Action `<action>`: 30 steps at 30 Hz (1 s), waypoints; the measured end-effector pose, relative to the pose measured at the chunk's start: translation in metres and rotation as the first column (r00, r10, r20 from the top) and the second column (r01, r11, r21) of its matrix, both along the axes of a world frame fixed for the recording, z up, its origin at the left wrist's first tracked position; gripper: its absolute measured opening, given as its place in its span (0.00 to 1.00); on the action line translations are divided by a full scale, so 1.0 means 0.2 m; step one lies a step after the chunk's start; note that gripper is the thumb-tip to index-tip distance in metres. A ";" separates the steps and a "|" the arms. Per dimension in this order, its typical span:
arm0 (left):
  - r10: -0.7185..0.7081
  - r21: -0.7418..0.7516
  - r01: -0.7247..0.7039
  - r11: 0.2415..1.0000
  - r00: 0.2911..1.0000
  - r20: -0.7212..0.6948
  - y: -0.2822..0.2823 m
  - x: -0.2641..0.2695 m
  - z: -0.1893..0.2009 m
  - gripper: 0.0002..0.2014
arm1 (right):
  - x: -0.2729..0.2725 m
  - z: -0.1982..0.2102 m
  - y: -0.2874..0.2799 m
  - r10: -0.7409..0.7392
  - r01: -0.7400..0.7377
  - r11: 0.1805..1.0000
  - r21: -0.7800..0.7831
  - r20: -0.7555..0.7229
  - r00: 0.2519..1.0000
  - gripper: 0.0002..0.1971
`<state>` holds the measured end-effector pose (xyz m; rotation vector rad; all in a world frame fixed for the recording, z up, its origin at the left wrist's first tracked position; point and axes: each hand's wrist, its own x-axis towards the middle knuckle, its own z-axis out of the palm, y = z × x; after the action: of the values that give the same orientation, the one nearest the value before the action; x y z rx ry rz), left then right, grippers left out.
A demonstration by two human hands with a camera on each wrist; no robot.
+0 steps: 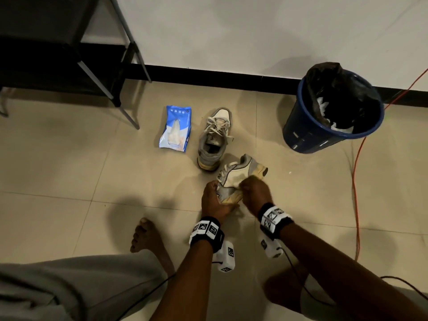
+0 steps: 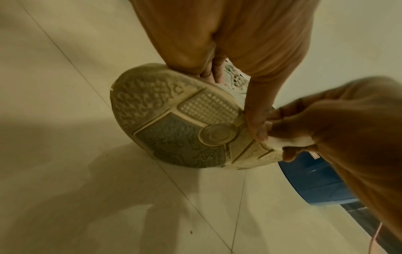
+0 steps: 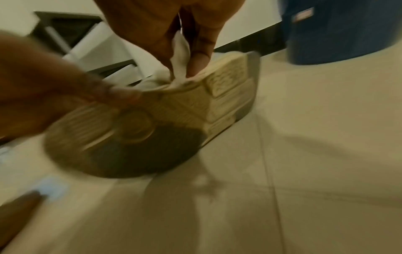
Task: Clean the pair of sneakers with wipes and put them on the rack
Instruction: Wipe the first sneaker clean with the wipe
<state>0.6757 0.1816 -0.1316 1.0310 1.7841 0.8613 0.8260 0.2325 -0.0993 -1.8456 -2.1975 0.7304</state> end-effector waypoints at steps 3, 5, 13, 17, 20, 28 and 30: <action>0.003 -0.013 -0.003 1.000 1.000 0.012 0.01 -0.01 -0.02 0.48 | 0.00 0.00 -0.05 0.135 -0.135 0.991 -0.008 -0.049 0.990 0.07; -0.010 -0.003 0.010 1.000 1.000 -0.011 0.00 0.00 -0.02 0.49 | 0.10 0.01 0.10 -0.089 0.088 0.995 0.037 0.017 0.996 0.06; -0.032 -0.025 0.032 0.999 0.999 -0.027 0.02 -0.01 -0.03 0.47 | 0.04 0.01 -0.10 0.270 -0.274 0.958 0.089 0.050 0.962 0.11; -0.078 -0.035 0.077 0.996 0.997 -0.023 0.03 -0.01 -0.01 0.49 | 0.20 0.03 0.11 0.006 -0.029 0.990 0.138 0.159 0.987 0.11; -0.076 -0.049 0.074 0.996 0.996 -0.035 0.04 -0.02 -0.01 0.48 | 0.11 0.02 0.06 0.084 -0.100 0.983 0.155 0.108 0.991 0.13; -0.194 -0.092 0.187 0.978 0.978 -0.078 0.03 -0.01 0.01 0.48 | 0.18 -0.02 -0.04 0.534 -0.579 0.795 0.182 0.242 0.810 0.13; -0.200 -0.091 0.192 0.977 0.976 -0.081 0.04 -0.01 0.01 0.49 | 0.26 0.02 0.09 0.474 -0.539 0.827 0.161 0.316 0.822 0.15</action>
<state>0.6730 0.1889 -0.1293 1.1851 1.7421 0.6230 0.8784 0.2500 -0.0950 -1.2939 -2.8554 0.2646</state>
